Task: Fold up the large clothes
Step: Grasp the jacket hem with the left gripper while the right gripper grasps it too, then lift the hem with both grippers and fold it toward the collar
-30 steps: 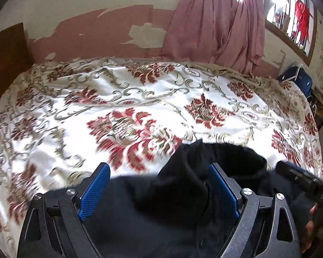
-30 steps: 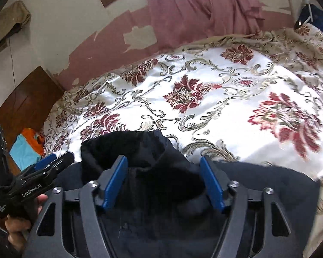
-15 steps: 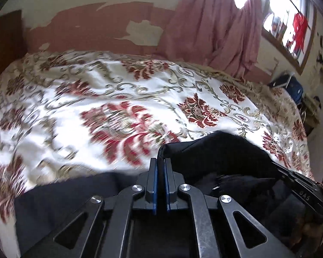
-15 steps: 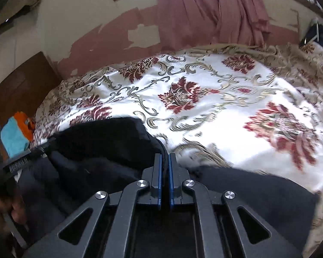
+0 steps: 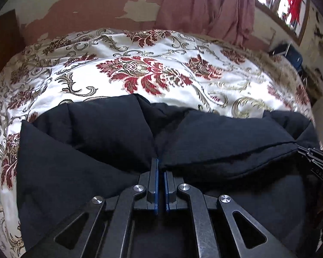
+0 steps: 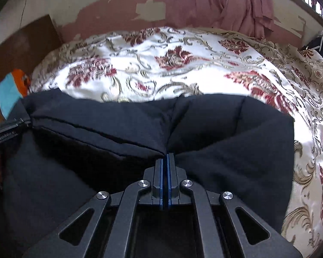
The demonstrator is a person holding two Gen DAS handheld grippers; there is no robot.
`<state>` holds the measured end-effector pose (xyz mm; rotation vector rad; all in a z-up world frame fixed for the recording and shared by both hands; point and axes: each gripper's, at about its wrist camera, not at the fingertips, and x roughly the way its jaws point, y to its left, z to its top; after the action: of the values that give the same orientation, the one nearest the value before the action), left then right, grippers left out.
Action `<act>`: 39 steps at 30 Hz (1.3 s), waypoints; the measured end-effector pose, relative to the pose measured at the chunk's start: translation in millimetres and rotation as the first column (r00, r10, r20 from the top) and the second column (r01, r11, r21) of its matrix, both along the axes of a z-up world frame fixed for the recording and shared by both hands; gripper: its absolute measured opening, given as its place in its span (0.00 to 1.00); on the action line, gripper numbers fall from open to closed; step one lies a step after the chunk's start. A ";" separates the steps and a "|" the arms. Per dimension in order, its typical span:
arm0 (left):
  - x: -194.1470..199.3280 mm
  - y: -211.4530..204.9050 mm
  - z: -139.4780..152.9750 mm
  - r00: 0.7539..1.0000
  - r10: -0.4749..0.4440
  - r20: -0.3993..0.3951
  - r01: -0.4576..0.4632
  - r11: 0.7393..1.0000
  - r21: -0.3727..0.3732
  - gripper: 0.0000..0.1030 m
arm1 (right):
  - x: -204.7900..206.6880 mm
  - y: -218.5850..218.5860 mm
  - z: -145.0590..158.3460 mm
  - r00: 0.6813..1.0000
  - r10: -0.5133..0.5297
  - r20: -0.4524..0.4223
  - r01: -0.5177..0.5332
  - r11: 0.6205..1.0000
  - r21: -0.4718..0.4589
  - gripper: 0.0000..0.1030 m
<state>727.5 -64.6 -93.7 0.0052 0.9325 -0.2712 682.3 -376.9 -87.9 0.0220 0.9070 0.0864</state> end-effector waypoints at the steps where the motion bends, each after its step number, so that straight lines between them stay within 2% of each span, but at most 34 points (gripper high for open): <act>1: 0.0 -3.3 -5.0 1.000 -0.003 -0.005 0.003 1.000 0.020 0.05 | 0.7 -0.6 -6.3 1.000 0.001 -0.005 -0.001 1.000 -0.006 0.02; 4: 2.2 -8.7 -14.8 1.000 0.000 -0.004 0.001 0.999 0.052 0.05 | 1.3 1.3 -19.8 1.000 -0.001 0.003 0.001 1.000 -0.014 0.02; 9: 5.2 0.0 -22.5 1.000 0.015 -0.008 -0.015 1.000 -0.023 0.05 | 0.9 0.0 -35.5 0.999 -0.014 0.040 0.013 1.000 0.028 0.02; 11: 3.5 -1.1 -22.7 1.000 0.012 -0.001 -0.012 0.999 -0.035 0.05 | 1.1 3.1 -40.0 0.999 -0.018 0.048 0.017 1.000 0.014 0.02; 14: -4.2 9.9 -16.3 0.999 -0.004 0.031 0.008 0.990 -0.138 0.06 | -0.4 6.5 -41.8 0.998 -0.019 0.064 0.018 1.000 0.011 0.02; 18: -29.1 35.1 1.5 0.994 0.013 0.109 0.025 0.940 -0.340 0.08 | -8.6 2.4 -39.1 0.994 -0.020 0.108 0.016 0.999 0.035 0.02; 20: -45.0 39.2 16.6 0.984 0.043 0.175 0.024 0.932 -0.361 0.07 | -12.1 2.1 -36.3 0.992 -0.018 0.125 0.014 0.999 0.036 0.02; 22: -54.3 32.8 32.8 0.971 0.035 0.237 0.056 0.930 -0.364 0.07 | -14.1 1.4 -34.2 0.991 -0.018 0.136 0.013 0.999 0.036 0.02; 26: -47.7 -6.0 54.7 0.964 -0.016 0.265 0.098 0.950 -0.297 0.07 | -15.0 0.2 -32.7 0.990 -0.018 0.143 0.013 0.999 0.034 0.02; 28: -35.0 -29.9 50.7 0.974 -0.052 0.219 0.113 0.955 -0.275 0.07 | -14.7 -0.5 -33.1 0.990 -0.018 0.142 0.014 0.999 0.033 0.02; 31: -14.6 -59.3 25.7 0.991 -0.083 0.109 0.101 0.981 -0.168 0.07 | -15.6 0.2 -33.3 0.989 -0.019 0.145 0.016 1.000 0.021 0.02; 32: -11.3 -61.7 16.5 0.992 -0.087 0.089 0.100 0.983 -0.153 0.07 | -16.4 1.3 -33.2 0.989 -0.019 0.146 0.016 1.000 0.019 0.02; 33: -10.1 -59.1 7.9 0.993 -0.087 0.085 0.100 0.982 -0.162 0.07 | -17.0 1.7 -33.0 0.989 -0.018 0.147 0.016 1.000 0.020 0.02; 37: -11.9 -40.0 -14.4 0.995 -0.076 0.066 0.091 0.957 -0.275 0.07 | -23.7 2.5 -27.2 0.985 -0.008 0.174 0.003 1.000 0.028 0.03; 39: -14.3 -38.4 -19.2 0.994 -0.078 0.071 0.095 0.954 -0.283 0.07 | -29.7 0.6 -17.7 0.984 0.011 0.180 -0.022 0.998 0.058 0.04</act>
<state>713.2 -103.0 -112.9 -0.2122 0.8281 -0.4836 652.6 -376.3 -105.6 0.0612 0.7237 0.1291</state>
